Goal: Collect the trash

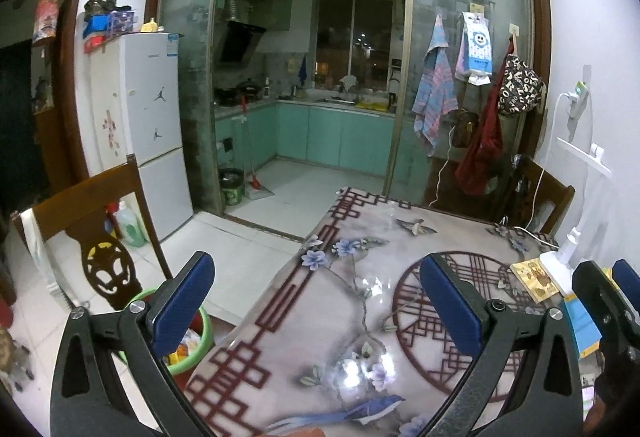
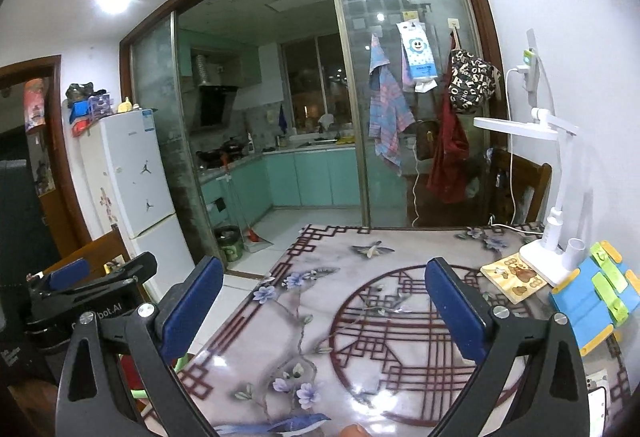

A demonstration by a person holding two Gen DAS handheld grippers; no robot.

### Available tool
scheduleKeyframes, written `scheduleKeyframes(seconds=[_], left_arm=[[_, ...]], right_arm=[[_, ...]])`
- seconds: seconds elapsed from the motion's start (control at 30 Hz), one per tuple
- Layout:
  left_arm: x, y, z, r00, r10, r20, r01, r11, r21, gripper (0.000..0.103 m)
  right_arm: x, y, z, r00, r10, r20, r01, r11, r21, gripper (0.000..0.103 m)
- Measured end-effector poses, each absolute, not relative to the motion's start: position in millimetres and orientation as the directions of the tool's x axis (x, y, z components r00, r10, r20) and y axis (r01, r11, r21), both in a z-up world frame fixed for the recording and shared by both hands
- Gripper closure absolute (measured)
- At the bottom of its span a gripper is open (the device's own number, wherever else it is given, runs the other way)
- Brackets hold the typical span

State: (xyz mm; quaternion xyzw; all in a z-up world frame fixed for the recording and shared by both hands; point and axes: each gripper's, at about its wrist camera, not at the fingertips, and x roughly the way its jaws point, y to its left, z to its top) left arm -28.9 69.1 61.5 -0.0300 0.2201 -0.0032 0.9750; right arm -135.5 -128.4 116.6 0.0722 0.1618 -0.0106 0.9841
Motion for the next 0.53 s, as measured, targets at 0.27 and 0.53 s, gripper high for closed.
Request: scheduleKeyframes(seconds=[0.27,0.53], left_arm=[[-25,60,62,0.899,-0.03,-0.437,0.006,0.998,-0.056,0.0],[-14,45,53,0.871,-0.084,-0.485,0.061,0.996,-0.062,0.0]], right_arm=[[-133,-137,115,0.945,0.001,-0.326,0.051,0.987,0.15,0.001],[-122,-147,108,0.94,0.002,-0.342,0.058,0.985,0.164,0.001]])
